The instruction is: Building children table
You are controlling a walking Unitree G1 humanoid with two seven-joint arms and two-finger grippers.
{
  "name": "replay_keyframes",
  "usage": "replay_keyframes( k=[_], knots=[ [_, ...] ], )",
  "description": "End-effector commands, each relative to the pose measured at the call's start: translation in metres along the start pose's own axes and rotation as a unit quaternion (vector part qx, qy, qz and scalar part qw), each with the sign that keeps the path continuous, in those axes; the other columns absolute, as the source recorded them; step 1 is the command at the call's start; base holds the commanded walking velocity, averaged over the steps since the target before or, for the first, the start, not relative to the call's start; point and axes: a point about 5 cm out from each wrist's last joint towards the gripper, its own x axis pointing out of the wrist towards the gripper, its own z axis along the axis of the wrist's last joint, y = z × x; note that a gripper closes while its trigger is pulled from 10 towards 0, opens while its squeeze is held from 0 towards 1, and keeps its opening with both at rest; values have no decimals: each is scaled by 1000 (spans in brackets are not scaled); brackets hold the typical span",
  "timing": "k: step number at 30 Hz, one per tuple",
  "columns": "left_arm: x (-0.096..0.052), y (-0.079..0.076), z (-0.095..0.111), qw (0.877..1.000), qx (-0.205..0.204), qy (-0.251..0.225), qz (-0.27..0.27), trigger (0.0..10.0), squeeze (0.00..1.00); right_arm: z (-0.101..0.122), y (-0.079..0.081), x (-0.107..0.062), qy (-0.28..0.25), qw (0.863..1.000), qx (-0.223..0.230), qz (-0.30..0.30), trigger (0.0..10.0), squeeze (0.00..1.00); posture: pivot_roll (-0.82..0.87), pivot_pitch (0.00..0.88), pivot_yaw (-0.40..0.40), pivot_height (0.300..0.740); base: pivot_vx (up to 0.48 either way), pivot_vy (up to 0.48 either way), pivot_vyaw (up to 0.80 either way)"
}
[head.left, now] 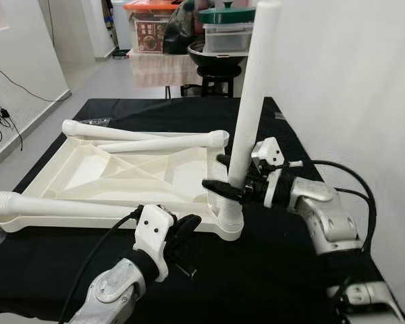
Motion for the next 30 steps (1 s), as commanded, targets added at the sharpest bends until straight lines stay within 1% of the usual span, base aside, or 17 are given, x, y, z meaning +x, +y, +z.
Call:
replay_keyframes(
  k=[1, 2, 3, 10, 14, 15, 16, 17, 19, 21, 23, 24, 25, 26, 28, 29, 30],
  knots=[
    [-5, -1, 0, 1000, -8, 9, 5, 10000, 0, 1, 1, 1, 5, 999, -5, 50, 7765, 0, -4, 0, -6, 740, 0, 0, 0],
    [-5, -1, 0, 1000, -8, 9, 5, 10000, 0, 1, 1, 1, 5, 999, -5, 50, 7765, 0, -4, 0, -6, 740, 0, 0, 0],
    [-6, -2, 0, 1000, -12, 9, 2, 10000, 0, 1, 0, 0, 5, 999, -5, 47, 0, 0, -4, 0, -6, 740, 0, 0, 0],
    [-11, -15, 7, 1000, -13, 10, -15, 10000, 0, 1, 1, -14, -11, 999, 11, 38, 0, 0, -13, 0, -2, 740, 0, 0, 0],
    [-13, -14, 2, 1000, 17, 19, -12, 10000, 0, -19, 12, -20, -8, 998, 54, -41, 0, 0, -24, 0, -12, 740, 0, 0, 0],
    [-15, -9, 0, 999, 28, 25, 3, 10000, 0, -30, 21, -9, 8, 989, 68, -130, 0, 0, -29, 0, -8, 740, 0, 0, 0],
    [-19, -3, -3, 998, 40, 36, 16, 10000, 0, -36, 24, -2, 13, 959, 85, -270, 0, 0, -32, 0, -4, 740, 0, 0, 0],
    [-19, -3, -3, 998, 40, 36, 16, 10000, 0, -36, 24, -2, 13, 959, 85, -270, 0, 0, -32, 0, -4, 740, 0, 0, 0],
    [-25, 3, -10, 997, 49, 56, 36, 10000, 0, -51, 41, -7, 30, 855, 166, -490, 0, 0, -45, 0, -4, 740, 0, 0, 0],
    [-26, 3, -9, 997, 44, 47, 38, 10000, 0, -57, 64, 6, 40, 872, 184, -451, 0, 0, -48, 0, -6, 740, 0, 0, 0],
    [-26, 3, -9, 997, 44, 47, 38, 10000, 0, -57, 64, 6, 40, 872, 184, -451, 0, 0, -48, 0, -6, 740, 0, 0, 0],
    [-25, 0, -6, 997, 56, 33, 31, 10000, 0, -58, 72, 12, 47, 897, 180, -401, 0, 0, -64, 0, -6, 740, 0, 0, 0],
    [-25, 0, -6, 997, 56, 33, 31, 10000, 0, -58, 72, 12, 47, 897, 180, -401, 0, 0, -64, 0, -6, 740, 0, 0, 0],
    [-22, -3, -5, 998, 66, 12, 19, 10000, 0, -59, 62, 18, 85, 924, 135, -348, 2549, 0, -44, 0, -37, 740, 0, 0, 0],
    [-22, -3, -5, 998, 66, 12, 19, 10000, 0, -59, 62, 18, 85, 924, 135, -348, 2549, 0, -44, 0, -37, 740, 0, 0, 0],
    [-20, -4, -4, 997, 71, 5, 14, 10000, 0, -59, 50, 15, 100, 920, 127, -357, 10000, 0, -38, 0, -37, 740, 0, 0, 0],
    [-20, -4, -4, 997, 71, 5, 14, 10000, 0, -59, 50, 15, 100, 920, 127, -357, 10000, 0, -38, 0, -37, 740, 0, 0, 0]
  ],
)
